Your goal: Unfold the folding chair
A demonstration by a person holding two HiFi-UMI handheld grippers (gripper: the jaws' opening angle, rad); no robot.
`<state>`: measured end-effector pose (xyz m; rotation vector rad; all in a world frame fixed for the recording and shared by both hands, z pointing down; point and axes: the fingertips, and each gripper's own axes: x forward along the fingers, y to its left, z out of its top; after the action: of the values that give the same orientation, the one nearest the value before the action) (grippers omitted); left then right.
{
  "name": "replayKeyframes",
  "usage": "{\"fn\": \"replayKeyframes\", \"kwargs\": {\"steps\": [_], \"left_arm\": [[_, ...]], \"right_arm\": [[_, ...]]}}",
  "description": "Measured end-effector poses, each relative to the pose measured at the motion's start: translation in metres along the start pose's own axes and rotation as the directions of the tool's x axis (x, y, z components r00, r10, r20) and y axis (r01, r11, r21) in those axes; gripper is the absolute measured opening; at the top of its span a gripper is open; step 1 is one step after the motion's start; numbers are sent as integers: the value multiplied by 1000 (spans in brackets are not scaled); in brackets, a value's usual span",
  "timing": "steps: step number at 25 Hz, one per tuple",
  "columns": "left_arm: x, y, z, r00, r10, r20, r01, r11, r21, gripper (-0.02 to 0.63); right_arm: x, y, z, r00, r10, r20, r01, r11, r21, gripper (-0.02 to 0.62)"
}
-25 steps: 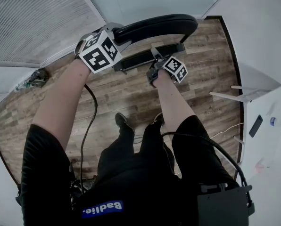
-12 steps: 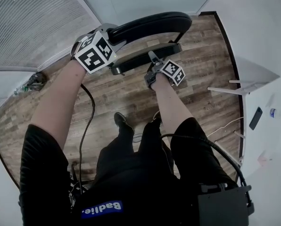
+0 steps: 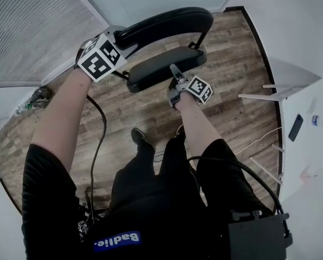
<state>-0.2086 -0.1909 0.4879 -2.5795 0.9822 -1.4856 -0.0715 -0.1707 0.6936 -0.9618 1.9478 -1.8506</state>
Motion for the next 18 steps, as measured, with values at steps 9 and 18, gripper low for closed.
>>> {"fn": "replayKeyframes", "kwargs": {"steps": [9,18], "left_arm": [[11,1,-10,1000,-11,-6,11,999,-42,141],[14,-2,-13,1000,-27,-3,27,999,-46,141]], "right_arm": [[-37,-34,-12,999,36,14,-36,999,33,121],[-56,-49,-20,997,73,37,-74,996,50,121]]}}
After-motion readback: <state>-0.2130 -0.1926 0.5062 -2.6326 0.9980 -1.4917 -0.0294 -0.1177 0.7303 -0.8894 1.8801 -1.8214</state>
